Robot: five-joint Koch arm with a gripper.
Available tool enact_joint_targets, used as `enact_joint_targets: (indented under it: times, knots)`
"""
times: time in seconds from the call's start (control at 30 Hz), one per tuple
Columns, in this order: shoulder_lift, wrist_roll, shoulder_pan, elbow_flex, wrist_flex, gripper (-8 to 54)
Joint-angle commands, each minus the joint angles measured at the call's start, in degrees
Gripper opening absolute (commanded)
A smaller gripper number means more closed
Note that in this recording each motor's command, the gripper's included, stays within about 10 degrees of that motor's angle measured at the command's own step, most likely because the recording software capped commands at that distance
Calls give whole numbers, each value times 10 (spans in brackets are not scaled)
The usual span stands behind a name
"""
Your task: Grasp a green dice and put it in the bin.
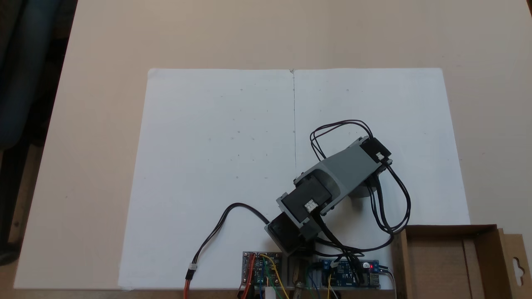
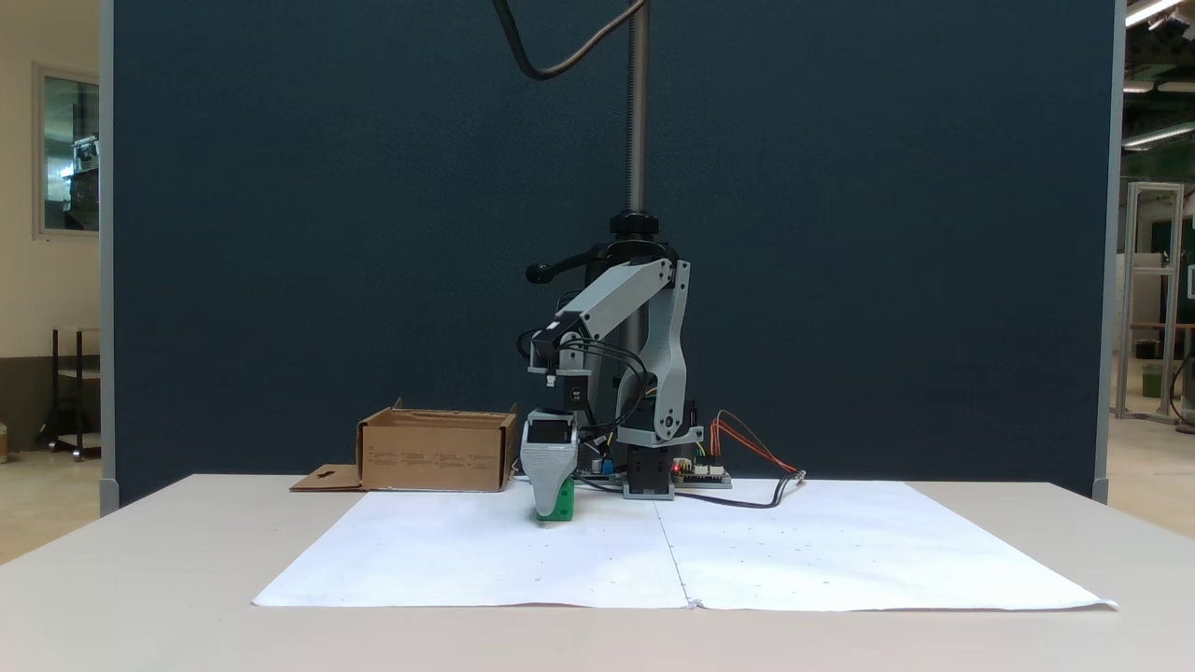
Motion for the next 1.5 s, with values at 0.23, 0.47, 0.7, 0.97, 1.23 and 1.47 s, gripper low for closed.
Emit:
enact_joint_targets:
  times: [0.23, 0.47, 0.7, 0.97, 1.23, 1.47]
  knots:
    - [8, 28, 11, 1, -19, 374]
    - [8, 27, 12, 11, -28, 260]
    - [8, 27, 15, 18, -33, 117]
    - [14, 54, 8, -7, -39, 117]
    - [33, 203, -18, -186, 77, 117]
    - [55, 367, 27, -331, 143, 117]
